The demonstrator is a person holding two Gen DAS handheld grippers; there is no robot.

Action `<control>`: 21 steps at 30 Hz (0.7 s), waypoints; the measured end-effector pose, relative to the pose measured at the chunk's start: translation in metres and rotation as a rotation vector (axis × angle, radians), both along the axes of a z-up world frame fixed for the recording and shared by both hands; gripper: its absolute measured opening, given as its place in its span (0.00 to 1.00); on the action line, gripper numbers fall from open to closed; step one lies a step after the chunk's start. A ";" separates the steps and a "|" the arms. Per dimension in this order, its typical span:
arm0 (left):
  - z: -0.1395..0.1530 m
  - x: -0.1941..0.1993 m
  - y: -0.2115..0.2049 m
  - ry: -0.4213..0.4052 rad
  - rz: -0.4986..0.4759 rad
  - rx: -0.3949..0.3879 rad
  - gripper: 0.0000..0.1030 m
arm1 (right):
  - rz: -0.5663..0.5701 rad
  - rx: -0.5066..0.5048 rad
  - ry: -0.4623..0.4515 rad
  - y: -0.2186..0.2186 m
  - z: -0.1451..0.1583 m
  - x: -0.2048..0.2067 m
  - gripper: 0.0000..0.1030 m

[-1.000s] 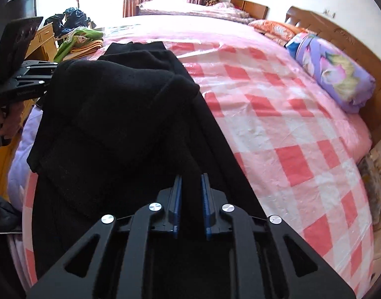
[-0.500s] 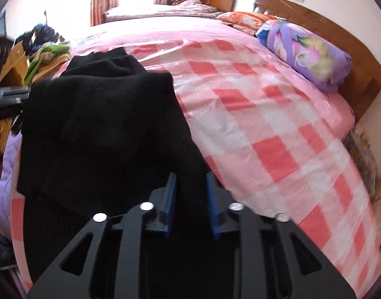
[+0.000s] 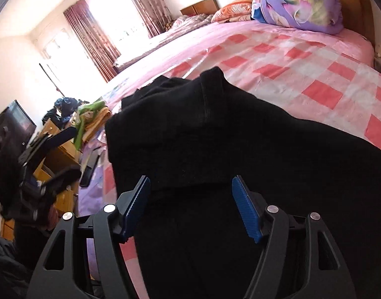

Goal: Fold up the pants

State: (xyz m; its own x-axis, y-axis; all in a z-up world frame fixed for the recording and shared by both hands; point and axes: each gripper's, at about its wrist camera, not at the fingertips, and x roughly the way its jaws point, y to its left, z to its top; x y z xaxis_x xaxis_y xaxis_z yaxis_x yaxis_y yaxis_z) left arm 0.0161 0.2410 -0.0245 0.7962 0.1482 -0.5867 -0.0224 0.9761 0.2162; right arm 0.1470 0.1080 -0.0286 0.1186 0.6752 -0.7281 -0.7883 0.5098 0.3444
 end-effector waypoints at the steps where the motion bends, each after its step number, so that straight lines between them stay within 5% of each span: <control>1: -0.008 0.004 -0.009 0.018 -0.018 0.026 0.82 | 0.006 -0.027 -0.012 0.010 -0.001 -0.001 0.61; 2: -0.016 0.005 -0.013 0.024 -0.037 0.030 0.82 | 0.009 -0.047 -0.029 0.016 -0.001 -0.002 0.58; 3: -0.021 0.005 -0.015 0.029 -0.051 0.029 0.82 | 0.023 -0.062 -0.046 0.021 0.001 -0.004 0.29; 4: -0.025 0.005 -0.015 0.033 -0.056 0.037 0.82 | 0.052 -0.068 -0.056 0.026 0.004 -0.004 0.12; 11: -0.029 -0.001 0.017 -0.037 -0.025 0.169 0.84 | 0.038 0.091 -0.044 0.028 0.062 0.013 0.12; 18: -0.042 0.043 0.014 -0.089 0.000 0.453 0.82 | 0.058 0.098 -0.069 0.057 0.103 0.019 0.12; 20: -0.034 0.053 0.021 -0.124 0.017 0.401 0.59 | 0.066 0.095 -0.070 0.073 0.109 0.019 0.12; 21: -0.023 0.058 0.034 -0.130 0.010 0.258 0.23 | 0.063 0.105 -0.067 0.077 0.111 0.018 0.13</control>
